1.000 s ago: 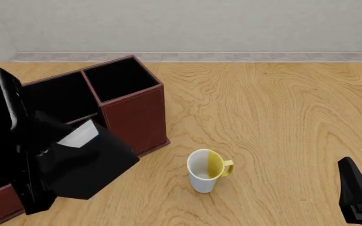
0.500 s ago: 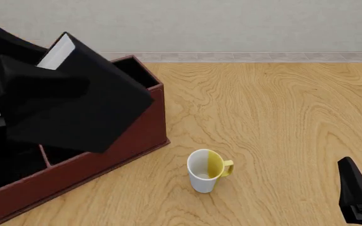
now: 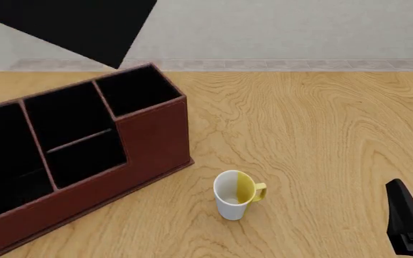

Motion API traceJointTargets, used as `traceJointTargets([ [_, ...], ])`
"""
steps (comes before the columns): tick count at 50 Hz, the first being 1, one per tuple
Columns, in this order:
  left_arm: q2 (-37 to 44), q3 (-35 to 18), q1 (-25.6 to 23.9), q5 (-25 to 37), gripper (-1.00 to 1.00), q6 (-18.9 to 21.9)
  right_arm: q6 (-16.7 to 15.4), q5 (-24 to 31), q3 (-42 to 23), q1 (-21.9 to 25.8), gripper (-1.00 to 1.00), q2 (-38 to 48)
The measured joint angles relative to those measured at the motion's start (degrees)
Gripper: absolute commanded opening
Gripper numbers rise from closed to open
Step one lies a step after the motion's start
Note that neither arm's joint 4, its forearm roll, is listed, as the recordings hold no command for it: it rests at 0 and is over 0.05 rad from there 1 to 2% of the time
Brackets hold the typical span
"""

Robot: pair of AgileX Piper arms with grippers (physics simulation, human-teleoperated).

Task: Pick up the book and place it in the right compartment of the caddy.

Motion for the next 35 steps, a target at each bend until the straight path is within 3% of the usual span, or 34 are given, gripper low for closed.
traceJointTargets([
  [20,13.2,-16.7,13.2,1.4,-1.00,-0.9,0.2,-0.3,0.2,-0.3,1.00,0.0],
  [35,19.2,-19.4,21.2,-0.8,-1.00,-1.1,0.2,-0.3,0.3,-0.3,1.00,0.0],
])
